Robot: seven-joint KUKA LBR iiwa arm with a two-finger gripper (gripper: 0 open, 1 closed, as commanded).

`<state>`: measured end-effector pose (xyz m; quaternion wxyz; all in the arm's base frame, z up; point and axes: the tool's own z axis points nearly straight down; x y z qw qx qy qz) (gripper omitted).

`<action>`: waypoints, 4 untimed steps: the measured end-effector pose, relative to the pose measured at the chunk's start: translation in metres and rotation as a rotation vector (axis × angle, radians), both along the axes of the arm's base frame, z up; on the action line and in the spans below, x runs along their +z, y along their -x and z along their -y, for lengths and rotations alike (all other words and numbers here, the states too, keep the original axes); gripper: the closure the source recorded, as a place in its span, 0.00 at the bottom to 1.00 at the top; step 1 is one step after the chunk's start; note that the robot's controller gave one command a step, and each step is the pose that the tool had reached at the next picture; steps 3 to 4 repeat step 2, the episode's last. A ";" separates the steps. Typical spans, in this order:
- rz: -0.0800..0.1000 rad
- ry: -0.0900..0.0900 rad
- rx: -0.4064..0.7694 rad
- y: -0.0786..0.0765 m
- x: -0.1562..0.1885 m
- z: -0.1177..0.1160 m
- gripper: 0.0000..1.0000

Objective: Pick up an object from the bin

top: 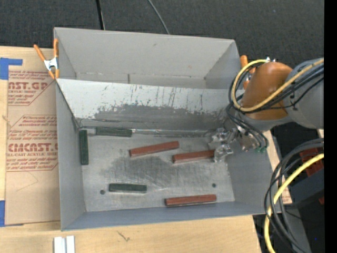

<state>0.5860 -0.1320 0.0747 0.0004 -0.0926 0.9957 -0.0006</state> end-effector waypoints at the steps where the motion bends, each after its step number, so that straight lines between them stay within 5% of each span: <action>1: 0.000 0.000 0.000 0.000 0.000 0.000 1.00; 2: 0.002 -0.001 -0.003 0.017 0.135 -0.037 1.00; 4: 0.002 -0.001 -0.003 0.017 0.135 -0.037 1.00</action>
Offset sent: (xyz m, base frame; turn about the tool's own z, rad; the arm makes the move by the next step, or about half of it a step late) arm -0.0181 0.0365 0.1348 0.0038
